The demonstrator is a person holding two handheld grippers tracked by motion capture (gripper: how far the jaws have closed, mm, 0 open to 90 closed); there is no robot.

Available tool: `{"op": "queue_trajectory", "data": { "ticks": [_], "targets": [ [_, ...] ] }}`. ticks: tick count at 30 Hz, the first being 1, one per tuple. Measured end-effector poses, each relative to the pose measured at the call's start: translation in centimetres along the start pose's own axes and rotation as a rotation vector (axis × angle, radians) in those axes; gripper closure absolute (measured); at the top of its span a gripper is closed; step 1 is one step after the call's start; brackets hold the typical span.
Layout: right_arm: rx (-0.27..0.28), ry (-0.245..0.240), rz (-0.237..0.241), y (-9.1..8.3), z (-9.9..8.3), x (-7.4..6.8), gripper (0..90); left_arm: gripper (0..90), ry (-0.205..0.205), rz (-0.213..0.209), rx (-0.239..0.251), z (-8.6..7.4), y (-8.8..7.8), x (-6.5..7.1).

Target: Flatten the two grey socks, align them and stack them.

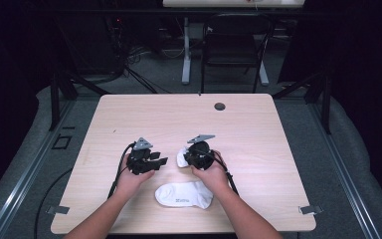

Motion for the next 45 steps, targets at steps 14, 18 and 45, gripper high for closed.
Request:
{"op": "queue_trajectory", "data": {
  "ticks": [14,18,45],
  "targets": [
    [0.056,0.086,0.017,-1.8,0.4,1.5,83.3,55.5,0.024,-0.043,-0.012,0.3,2.3,2.4],
    [0.027,0.087,0.014,-1.3,-0.3,1.6,83.3,54.8,0.049,-0.041,-0.025,0.2,2.5,2.8],
    [-0.045,0.096,0.02,0.8,-2.2,1.0,82.8,69.2,0.062,-0.045,-0.074,-1.1,5.3,3.6]
  ]
}}
Point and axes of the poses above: each handheld gripper's, and its own axes: y roughly forward along the jaws, z roughly out of its top, x roughly to its right, the point moved 4 cm from there along y, roughly forward along the jaws, and after that the axes turned 8 degrees about x, right-handed, at the moved point
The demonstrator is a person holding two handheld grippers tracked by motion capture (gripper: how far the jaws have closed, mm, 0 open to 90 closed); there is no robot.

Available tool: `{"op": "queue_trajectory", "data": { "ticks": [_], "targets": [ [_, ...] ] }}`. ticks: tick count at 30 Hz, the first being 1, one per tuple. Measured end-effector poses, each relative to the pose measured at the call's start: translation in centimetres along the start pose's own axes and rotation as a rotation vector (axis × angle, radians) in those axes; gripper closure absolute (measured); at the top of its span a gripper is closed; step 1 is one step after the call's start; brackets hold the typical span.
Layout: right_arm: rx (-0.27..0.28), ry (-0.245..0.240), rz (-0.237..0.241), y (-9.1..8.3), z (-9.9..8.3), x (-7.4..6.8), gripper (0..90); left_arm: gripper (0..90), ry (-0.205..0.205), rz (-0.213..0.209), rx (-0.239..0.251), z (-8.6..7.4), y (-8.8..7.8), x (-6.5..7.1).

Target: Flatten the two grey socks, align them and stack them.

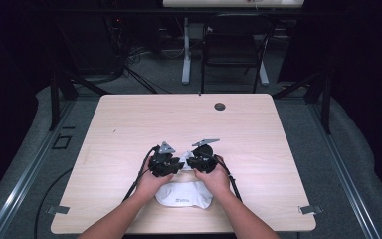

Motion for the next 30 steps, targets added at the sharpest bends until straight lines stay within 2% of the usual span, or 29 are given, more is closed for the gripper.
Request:
{"op": "queue_trajectory", "data": {
  "ticks": [5,11,19,24,25,30],
  "targets": [
    [0.014,0.0,0.014,-0.2,0.2,-0.1,82.6,77.2,0.035,0.011,-0.022,-0.3,0.2,0.3],
    [0.036,0.003,0.018,-0.9,0.5,0.2,82.9,87.0,0.041,0.01,-0.024,-0.3,0.2,0.3],
    [0.076,0.019,0.014,-2.4,1.0,1.2,83.4,88.7,0.035,0.033,-0.027,-0.3,0.0,-0.2],
    [0.098,0.026,0.009,-3.3,1.1,1.9,83.6,88.9,0.036,0.033,-0.036,-0.3,-0.4,-0.5],
    [0.113,0.031,0.005,-3.7,1.2,2.2,83.6,88.9,0.035,0.034,-0.038,-0.3,-0.5,-0.6],
    [0.121,0.043,-0.009,-4.4,1.2,3.0,83.7,89.0,0.027,0.05,-0.037,-0.5,-1.3,-1.5]
  ]
}}
Point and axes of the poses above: each handheld gripper's, and its own axes: y roughly forward along the jaws, z roughly out of its top, x roughly to its right, the point moved 4 cm from there along y, roughly forward along the jaws, and after that the axes turned 8 degrees about x, right-handed, at the moved point
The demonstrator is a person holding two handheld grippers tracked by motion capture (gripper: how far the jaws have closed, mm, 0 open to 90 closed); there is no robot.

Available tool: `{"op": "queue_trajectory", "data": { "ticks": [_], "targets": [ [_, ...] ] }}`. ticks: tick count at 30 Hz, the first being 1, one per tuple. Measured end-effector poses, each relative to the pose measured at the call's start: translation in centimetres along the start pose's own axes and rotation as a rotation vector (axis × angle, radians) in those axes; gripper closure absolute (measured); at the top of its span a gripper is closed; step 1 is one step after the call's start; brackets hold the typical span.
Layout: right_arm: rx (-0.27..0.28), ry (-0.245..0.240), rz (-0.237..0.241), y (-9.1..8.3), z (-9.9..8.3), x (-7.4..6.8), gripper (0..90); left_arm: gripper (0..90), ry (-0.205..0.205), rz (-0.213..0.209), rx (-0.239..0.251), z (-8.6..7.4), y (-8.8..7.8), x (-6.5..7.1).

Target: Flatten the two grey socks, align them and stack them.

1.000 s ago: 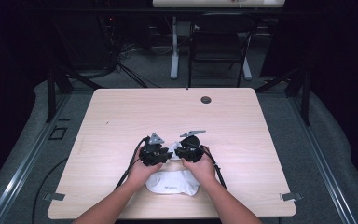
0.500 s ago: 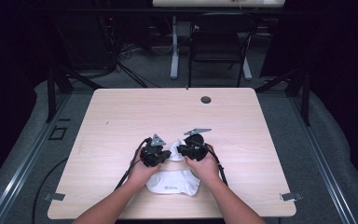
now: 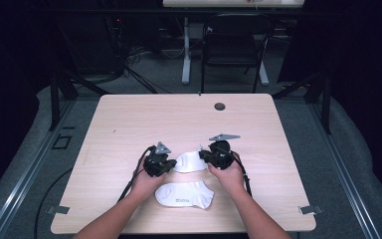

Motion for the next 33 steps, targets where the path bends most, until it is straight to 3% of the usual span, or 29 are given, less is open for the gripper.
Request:
{"op": "queue_trajectory", "data": {
  "ticks": [9,22,29,33],
  "targets": [
    [-0.022,0.016,-0.02,0.0,-0.7,1.3,83.7,89.0,-0.01,0.011,-0.005,-0.3,-1.2,-1.2],
    [-0.068,0.024,-0.015,0.8,-2.2,1.5,79.7,89.0,-0.04,0.027,-0.006,-1.4,-1.8,-2.1],
    [-0.082,-0.017,-0.059,0.6,-2.6,1.9,77.7,89.0,-0.045,0.033,-0.009,-1.8,-2.2,-2.6],
    [-0.085,-0.005,-0.083,0.4,-2.9,2.5,78.1,89.0,-0.044,0.031,-0.012,-1.8,-2.5,-2.8]
  ]
}}
Point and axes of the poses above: each handheld gripper's, and its own axes: y roughly forward along the jaws, z roughly out of its top, x roughly to its right, the point moved 4 cm from there along y, roughly forward along the jaws, and after that the axes turned 8 degrees about x, right-handed, at the moved point
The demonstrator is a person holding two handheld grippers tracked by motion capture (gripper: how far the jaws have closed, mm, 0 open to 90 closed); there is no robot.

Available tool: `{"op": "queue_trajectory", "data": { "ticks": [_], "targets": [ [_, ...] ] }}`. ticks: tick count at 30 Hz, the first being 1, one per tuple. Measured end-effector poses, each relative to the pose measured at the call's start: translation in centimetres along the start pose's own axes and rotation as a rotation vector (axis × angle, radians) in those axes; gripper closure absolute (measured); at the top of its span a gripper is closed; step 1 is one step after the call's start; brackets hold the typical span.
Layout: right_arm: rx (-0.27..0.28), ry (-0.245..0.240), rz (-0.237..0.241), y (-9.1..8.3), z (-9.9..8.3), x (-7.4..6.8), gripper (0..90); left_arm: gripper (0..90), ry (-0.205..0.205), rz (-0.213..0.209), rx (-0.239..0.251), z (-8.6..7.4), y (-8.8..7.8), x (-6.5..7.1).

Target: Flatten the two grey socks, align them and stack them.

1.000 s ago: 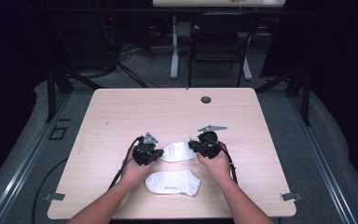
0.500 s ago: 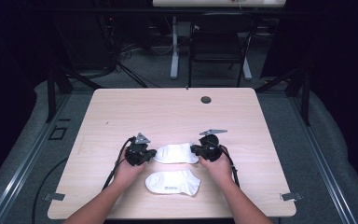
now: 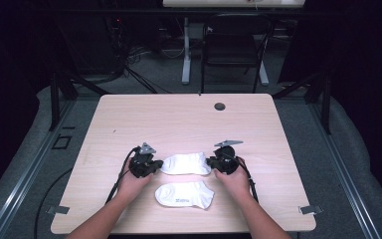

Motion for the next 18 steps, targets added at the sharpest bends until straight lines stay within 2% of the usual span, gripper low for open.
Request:
{"op": "queue_trajectory", "data": {
  "ticks": [4,6,10,13,15,18],
  "targets": [
    [0.032,0.012,-0.003,-0.5,0.3,0.1,77.8,89.0,-0.004,0.001,0.002,0.0,0.0,0.0],
    [0.062,0.014,0.008,-0.9,0.7,-0.3,76.9,89.0,-0.005,-0.001,0.003,0.0,0.1,0.0],
    [0.106,0.002,0.091,-1.6,1.5,-2.1,78.2,89.0,-0.005,-0.005,-0.001,0.0,0.0,-0.1],
    [0.087,-0.033,0.142,-1.5,1.6,-3.7,79.1,89.0,-0.007,-0.006,0.0,0.0,0.1,-0.1],
    [0.069,-0.059,0.136,-1.0,1.4,-4.3,79.2,88.9,-0.007,-0.007,0.0,0.0,0.1,-0.1],
    [0.041,-0.081,0.094,0.2,1.0,-4.0,79.2,89.0,-0.011,-0.011,-0.001,0.0,0.0,-0.1]
  ]
}}
Point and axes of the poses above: each handheld gripper's, and its own axes: y roughly forward along the jaws, z roughly out of its top, x roughly to its right, the point moved 4 cm from there along y, roughly forward along the jaws, and after that the axes turned 8 degrees about x, right-handed, at the moved point
